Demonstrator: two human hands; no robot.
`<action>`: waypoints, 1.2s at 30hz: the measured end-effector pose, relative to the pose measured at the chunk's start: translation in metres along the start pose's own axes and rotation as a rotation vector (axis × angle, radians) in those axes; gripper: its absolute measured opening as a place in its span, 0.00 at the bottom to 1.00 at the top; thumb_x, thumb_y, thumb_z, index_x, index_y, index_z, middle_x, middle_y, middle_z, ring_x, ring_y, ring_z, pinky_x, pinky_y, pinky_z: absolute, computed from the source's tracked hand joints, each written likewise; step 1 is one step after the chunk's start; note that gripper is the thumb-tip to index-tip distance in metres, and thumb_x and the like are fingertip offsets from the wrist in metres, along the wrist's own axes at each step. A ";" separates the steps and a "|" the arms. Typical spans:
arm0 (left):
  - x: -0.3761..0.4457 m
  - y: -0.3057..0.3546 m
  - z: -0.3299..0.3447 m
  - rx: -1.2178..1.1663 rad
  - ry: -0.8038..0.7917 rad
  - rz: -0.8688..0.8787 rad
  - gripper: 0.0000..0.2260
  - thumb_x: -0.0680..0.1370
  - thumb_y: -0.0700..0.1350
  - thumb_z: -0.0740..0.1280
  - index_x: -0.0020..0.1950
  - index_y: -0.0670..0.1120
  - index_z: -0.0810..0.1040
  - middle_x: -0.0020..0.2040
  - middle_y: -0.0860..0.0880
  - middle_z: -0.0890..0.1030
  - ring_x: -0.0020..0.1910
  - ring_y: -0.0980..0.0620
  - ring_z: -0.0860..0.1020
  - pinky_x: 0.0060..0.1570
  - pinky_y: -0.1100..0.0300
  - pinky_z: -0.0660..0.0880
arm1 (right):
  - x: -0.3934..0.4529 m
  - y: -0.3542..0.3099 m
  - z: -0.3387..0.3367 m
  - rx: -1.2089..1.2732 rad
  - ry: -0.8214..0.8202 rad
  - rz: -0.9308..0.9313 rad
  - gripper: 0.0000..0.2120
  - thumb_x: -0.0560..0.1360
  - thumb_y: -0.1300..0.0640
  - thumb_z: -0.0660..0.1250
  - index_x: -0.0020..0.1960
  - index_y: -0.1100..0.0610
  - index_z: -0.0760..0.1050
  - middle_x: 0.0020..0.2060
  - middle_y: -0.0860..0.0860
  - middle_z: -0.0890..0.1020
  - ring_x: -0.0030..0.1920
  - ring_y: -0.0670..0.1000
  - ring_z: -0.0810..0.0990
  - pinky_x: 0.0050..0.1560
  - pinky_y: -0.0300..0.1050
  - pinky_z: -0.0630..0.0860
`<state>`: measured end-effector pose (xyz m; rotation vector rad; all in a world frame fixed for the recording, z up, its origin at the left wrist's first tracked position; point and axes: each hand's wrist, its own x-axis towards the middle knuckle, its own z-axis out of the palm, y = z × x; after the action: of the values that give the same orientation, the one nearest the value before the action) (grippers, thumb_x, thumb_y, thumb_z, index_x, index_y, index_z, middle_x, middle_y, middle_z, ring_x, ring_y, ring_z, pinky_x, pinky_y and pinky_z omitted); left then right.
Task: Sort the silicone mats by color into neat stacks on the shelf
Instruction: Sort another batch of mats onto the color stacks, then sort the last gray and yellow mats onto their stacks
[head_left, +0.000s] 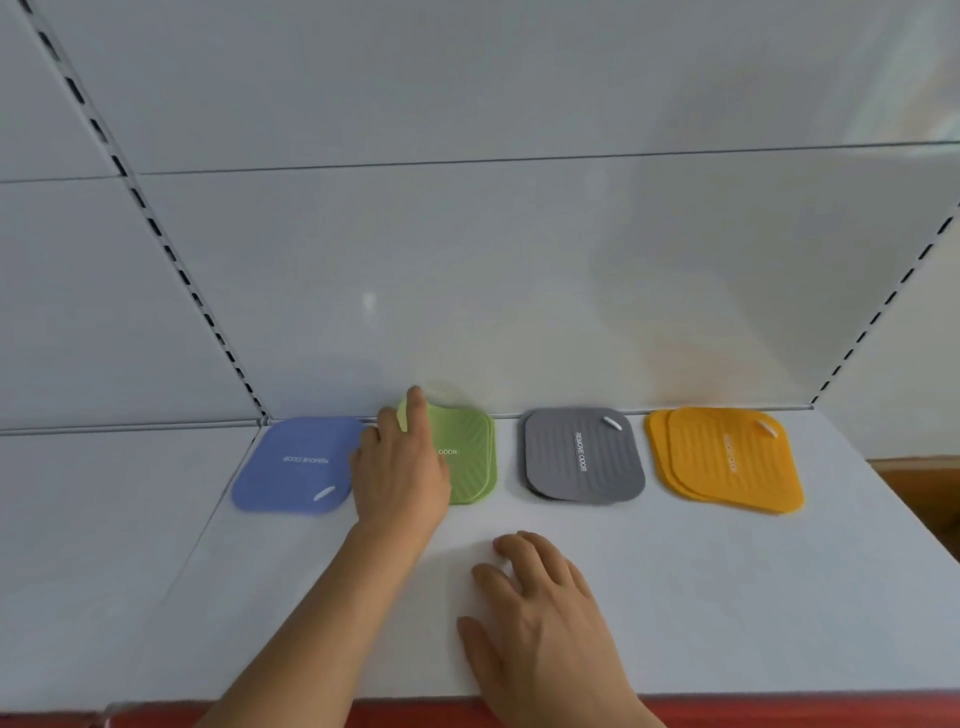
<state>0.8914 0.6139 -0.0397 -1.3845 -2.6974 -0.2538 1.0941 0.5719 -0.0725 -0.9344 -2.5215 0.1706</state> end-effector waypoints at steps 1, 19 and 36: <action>0.001 -0.002 0.000 0.004 -0.019 -0.019 0.34 0.78 0.51 0.68 0.81 0.48 0.58 0.66 0.42 0.73 0.60 0.39 0.76 0.54 0.46 0.76 | 0.000 0.001 0.000 0.003 -0.002 -0.004 0.18 0.67 0.40 0.66 0.48 0.51 0.83 0.55 0.53 0.83 0.58 0.58 0.83 0.55 0.51 0.82; -0.075 -0.074 -0.026 -0.132 0.126 0.338 0.20 0.79 0.56 0.57 0.54 0.47 0.84 0.54 0.51 0.83 0.59 0.46 0.79 0.60 0.49 0.76 | 0.005 -0.035 -0.004 -0.123 -0.078 0.082 0.22 0.71 0.38 0.61 0.51 0.51 0.84 0.55 0.52 0.83 0.58 0.57 0.82 0.53 0.53 0.83; -0.243 -0.404 -0.093 -0.178 0.138 -0.053 0.18 0.81 0.58 0.57 0.58 0.53 0.82 0.54 0.57 0.82 0.56 0.52 0.79 0.58 0.53 0.77 | 0.023 -0.332 0.059 -0.054 -0.146 -0.177 0.25 0.77 0.36 0.57 0.57 0.52 0.83 0.57 0.51 0.83 0.61 0.57 0.79 0.60 0.55 0.80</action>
<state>0.7058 0.1708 -0.0295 -1.2863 -2.6542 -0.5841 0.8567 0.3355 -0.0297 -0.7375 -2.7408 0.1195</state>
